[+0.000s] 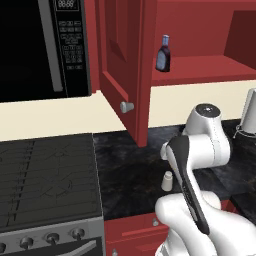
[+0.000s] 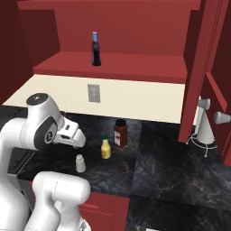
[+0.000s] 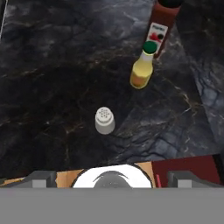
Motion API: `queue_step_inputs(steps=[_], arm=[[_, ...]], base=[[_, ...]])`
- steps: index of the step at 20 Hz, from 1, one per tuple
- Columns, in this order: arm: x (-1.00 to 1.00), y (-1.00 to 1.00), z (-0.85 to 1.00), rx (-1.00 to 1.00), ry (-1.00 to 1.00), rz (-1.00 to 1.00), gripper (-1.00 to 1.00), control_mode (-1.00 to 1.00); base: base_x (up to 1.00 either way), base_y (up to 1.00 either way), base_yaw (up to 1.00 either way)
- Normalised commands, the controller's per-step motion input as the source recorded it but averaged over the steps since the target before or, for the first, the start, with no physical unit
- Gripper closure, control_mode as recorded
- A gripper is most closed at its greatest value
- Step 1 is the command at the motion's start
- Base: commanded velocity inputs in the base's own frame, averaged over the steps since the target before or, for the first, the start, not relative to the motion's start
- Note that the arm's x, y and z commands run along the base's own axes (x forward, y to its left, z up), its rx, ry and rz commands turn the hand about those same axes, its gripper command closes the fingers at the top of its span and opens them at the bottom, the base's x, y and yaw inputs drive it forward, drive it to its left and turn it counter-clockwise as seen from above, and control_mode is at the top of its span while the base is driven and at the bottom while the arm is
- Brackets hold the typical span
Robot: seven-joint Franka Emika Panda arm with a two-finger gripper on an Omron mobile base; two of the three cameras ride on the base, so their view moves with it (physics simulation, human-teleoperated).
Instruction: There are various items on the counter. Only move the condiments/shakers into the cabinet.
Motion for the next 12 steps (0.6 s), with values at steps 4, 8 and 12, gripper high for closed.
queue_step_inputs(steps=[4, 8, 12], arm=[[0.11, 0.07, -0.65, 0.00, 0.13, 0.00, -1.00, -1.00], [0.12, 0.11, -0.54, 0.00, 0.07, 0.00, -1.00, -1.00], [0.15, 0.09, -0.41, 0.00, 0.05, -0.01, -1.00, -1.00]], base=[[0.00, 0.00, 0.00], [0.00, 0.00, 0.00], [0.00, 0.00, 0.00]])
